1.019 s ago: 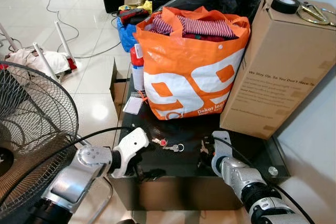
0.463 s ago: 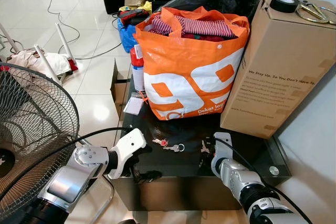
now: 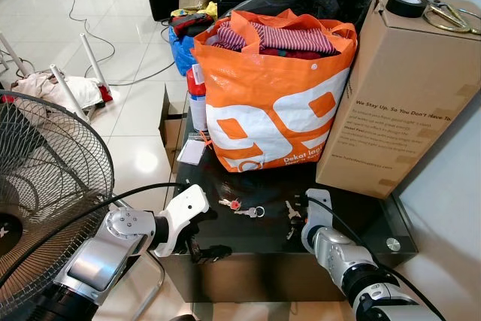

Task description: Hang keys on a hook

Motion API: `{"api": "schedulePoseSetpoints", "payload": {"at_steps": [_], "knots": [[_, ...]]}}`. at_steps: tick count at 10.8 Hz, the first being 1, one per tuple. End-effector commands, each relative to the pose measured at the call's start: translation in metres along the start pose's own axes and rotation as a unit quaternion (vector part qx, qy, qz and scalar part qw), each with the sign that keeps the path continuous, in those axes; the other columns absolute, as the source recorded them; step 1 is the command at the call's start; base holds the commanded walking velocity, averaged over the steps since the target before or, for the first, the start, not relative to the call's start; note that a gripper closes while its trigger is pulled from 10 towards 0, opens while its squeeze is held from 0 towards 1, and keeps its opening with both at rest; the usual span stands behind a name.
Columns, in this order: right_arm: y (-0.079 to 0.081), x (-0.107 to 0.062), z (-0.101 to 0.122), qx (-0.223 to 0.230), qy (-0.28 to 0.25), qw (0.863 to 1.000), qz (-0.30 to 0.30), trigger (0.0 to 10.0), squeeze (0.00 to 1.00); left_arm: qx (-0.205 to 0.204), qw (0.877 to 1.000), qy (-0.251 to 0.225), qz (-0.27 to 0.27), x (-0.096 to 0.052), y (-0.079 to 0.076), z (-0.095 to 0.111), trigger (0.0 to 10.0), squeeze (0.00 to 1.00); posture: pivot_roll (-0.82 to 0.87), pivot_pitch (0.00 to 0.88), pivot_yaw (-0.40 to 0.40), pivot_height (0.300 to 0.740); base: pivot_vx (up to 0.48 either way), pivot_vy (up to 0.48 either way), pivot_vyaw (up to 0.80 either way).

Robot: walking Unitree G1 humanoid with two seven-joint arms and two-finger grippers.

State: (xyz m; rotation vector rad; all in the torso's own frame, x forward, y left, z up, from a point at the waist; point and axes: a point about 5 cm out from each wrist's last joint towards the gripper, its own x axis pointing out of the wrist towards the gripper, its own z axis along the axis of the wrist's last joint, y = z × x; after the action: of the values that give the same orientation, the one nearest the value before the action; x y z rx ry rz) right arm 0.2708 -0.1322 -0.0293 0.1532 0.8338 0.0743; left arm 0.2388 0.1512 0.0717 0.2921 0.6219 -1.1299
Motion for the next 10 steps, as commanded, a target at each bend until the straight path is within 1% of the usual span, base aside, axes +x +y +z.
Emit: {"api": "schedulePoseSetpoints", "payload": {"at_steps": [1,2,3,4,5,6,7,8,9,10], "knots": [[0.001,0.001,0.0,0.004,0.004,1.0,-0.002,0.0,0.0,0.012,1.0,0.005,-0.004,-0.001,-0.001,0.002,10.0,0.0,-0.1,0.0,0.021,0.74,0.0,0.0,0.0],[-0.001,0.001,-0.001,-0.011,0.011,1.0,-0.011,0.0,0.0,0.013,1.0,0.004,-0.003,0.0,0.0,0.003,10.0,0.0,-0.1,0.0,0.021,0.74,0.0,0.0,0.0],[0.0,0.001,0.002,-0.01,0.001,1.0,-0.001,0.0,0.0,0.015,1.0,0.001,0.001,0.001,0.001,0.005,10.0,0.0,-0.09,0.0,0.022,0.74,0.0,0.0,0.0],[0.002,0.001,0.005,0.002,-0.008,1.0,0.01,0.0,0.0,0.016,1.0,-0.002,0.006,0.001,0.003,0.006,10.0,0.0,-0.09,0.0,0.025,0.74,0.0,0.0,0.0],[0.004,0.0,0.013,0.01,-0.027,0.999,0.032,0.0,0.0,0.013,1.0,-0.016,0.016,0.002,0.004,0.008,10.0,0.0,-0.09,0.0,0.026,0.74,0.0,0.0,0.0],[0.003,-0.002,0.022,0.018,-0.048,0.998,0.045,0.0,0.0,0.005,0.999,-0.038,0.031,0.002,0.006,0.012,10.0,0.0,-0.09,0.0,0.022,0.74,0.0,0.0,0.0],[-0.007,-0.007,0.03,-0.008,-0.07,0.997,0.042,0.0,0.0,-0.004,0.994,-0.077,0.073,0.001,0.011,0.02,10.0,0.0,-0.08,0.0,0.018,0.74,0.0,0.0,0.0],[-0.01,-0.011,0.035,-0.019,-0.087,0.995,0.047,0.0,0.0,-0.006,0.99,-0.098,0.105,-0.001,0.015,0.024,10.0,0.0,-0.08,0.0,0.016,0.74,0.0,0.0,0.0],[-0.014,-0.021,0.046,-0.02,-0.12,0.992,0.046,0.0,0.0,-0.005,0.978,-0.129,0.165,-0.005,0.021,0.032,10.0,0.0,-0.08,0.0,0.015,0.74,0.0,0.0,0.0],[-0.011,-0.043,0.07,-0.011,-0.211,0.976,0.057,0.0,0.0,0.008,0.957,-0.161,0.241,-0.014,0.025,0.043,10.0,0.0,-0.07,0.0,0.002,0.74,0.0,0.0,0.0]]}}
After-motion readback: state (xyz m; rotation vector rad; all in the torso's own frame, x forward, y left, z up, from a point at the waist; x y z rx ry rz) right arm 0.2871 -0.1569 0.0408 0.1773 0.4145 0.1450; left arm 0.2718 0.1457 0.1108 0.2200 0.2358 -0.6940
